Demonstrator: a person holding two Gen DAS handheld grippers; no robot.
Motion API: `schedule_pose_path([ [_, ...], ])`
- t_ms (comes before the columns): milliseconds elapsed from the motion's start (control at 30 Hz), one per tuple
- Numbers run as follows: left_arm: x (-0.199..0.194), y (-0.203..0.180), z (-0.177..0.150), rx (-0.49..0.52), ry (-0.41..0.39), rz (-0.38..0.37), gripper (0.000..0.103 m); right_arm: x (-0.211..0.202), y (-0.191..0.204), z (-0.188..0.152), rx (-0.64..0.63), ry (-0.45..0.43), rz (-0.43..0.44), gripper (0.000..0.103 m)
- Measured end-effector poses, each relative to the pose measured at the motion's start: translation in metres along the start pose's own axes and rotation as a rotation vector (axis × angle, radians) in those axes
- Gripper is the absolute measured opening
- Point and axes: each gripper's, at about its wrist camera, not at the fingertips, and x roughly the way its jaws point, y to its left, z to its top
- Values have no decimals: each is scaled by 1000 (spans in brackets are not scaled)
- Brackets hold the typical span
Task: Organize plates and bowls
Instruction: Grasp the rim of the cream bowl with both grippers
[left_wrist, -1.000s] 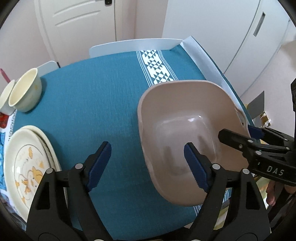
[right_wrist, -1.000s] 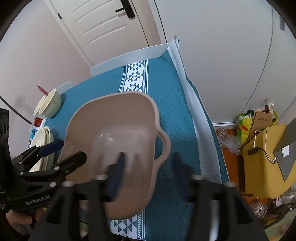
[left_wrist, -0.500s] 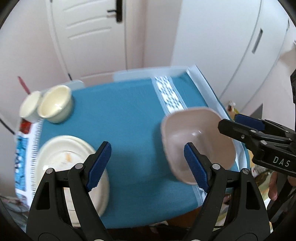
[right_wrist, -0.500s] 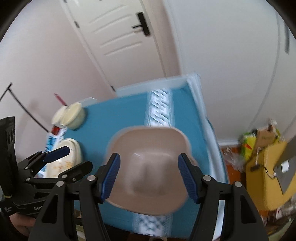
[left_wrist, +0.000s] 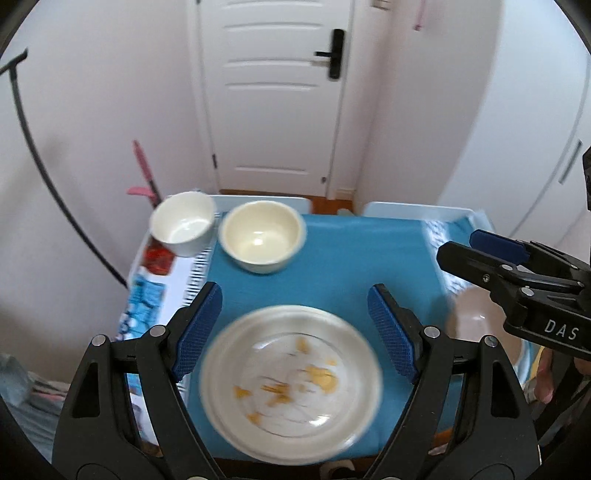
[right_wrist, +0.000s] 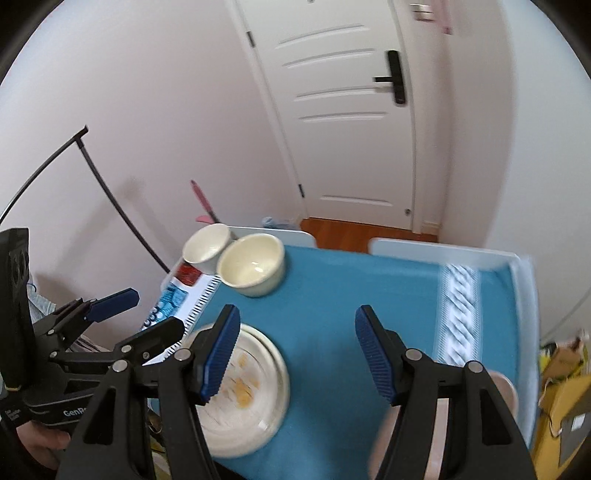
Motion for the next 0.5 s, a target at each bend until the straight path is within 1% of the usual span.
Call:
schedule_pose_path([
  [100,18,30,10,-26,32,-6,80,26,22,14,-4,27,3,60],
  [200,43,63,21,-59,81,-30,80,56,37,26,6,70,-12,60],
  [300,73,89,30,-98,126,-42,80,88,44,36,34,120,-24,60],
  [367,97,102,34,-125,154,-70,80,106,47,42,47,146,-39,60],
  [433,123,113,38,-132,198,-95,80,129,48,48,70,177,-64,60],
  [500,147,118,41,-123,235,-121,80,155,44,51,112,212,-70,60],
])
